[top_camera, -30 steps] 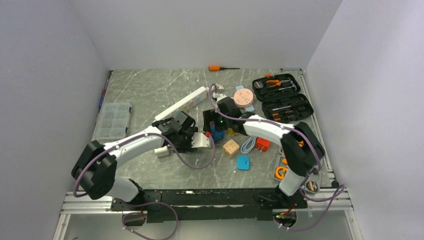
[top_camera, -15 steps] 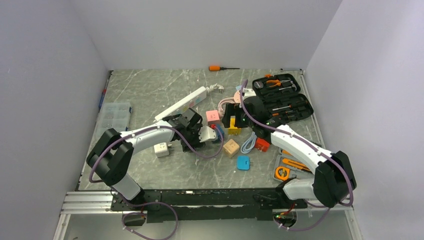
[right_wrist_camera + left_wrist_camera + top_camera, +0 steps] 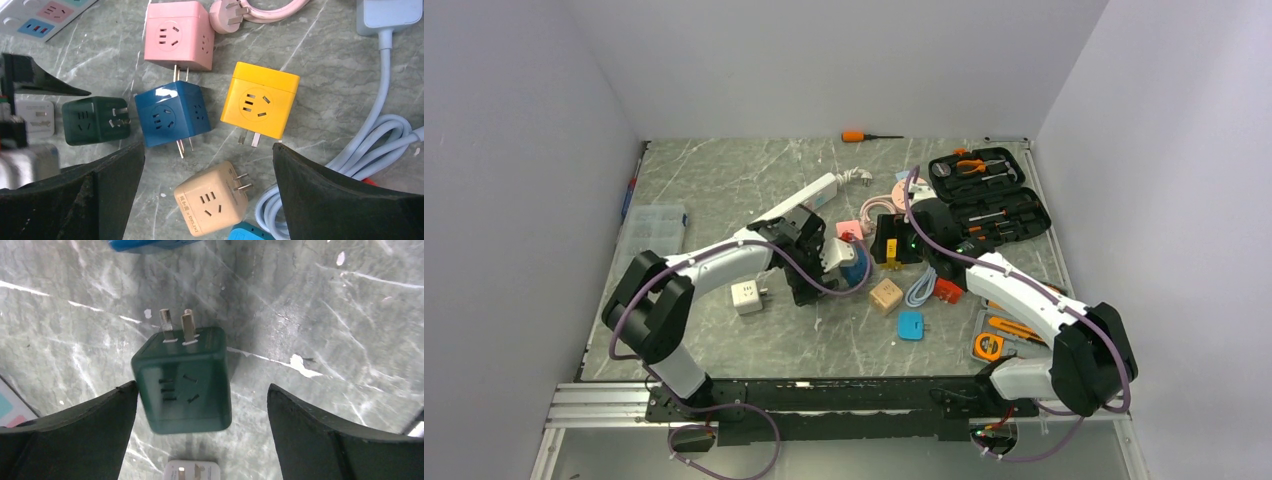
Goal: Pull the plug off the socket
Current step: Place the plug at the center of the board, then reset both arms
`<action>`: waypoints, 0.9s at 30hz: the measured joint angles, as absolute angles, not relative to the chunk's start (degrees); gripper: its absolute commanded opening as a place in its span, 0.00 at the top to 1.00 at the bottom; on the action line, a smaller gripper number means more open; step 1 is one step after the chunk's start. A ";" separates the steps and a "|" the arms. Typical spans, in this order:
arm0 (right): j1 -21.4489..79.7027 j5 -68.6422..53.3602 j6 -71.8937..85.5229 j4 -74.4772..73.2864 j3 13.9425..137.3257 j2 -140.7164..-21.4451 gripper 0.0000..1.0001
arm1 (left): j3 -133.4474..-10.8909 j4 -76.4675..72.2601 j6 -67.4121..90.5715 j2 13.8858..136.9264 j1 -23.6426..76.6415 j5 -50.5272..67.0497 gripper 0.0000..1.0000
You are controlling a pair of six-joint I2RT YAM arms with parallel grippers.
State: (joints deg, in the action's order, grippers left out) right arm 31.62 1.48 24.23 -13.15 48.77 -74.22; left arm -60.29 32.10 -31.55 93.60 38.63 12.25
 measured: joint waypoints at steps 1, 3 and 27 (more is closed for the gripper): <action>31.62 1.50 24.23 -13.32 48.77 -74.11 0.00 | -61.08 33.08 -31.09 93.58 38.22 12.75 0.01; 31.62 1.52 24.23 -13.67 48.77 -73.76 0.00 | -64.40 36.47 -30.11 93.58 36.71 14.39 0.01; 6.17 7.46 24.32 -14.24 47.90 -70.13 0.00 | -72.23 47.18 -21.67 77.84 -19.11 28.27 0.01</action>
State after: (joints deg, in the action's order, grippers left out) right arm 6.17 7.46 24.32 -14.24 47.90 -70.13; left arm -72.23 47.18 -21.67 77.84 -19.11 28.27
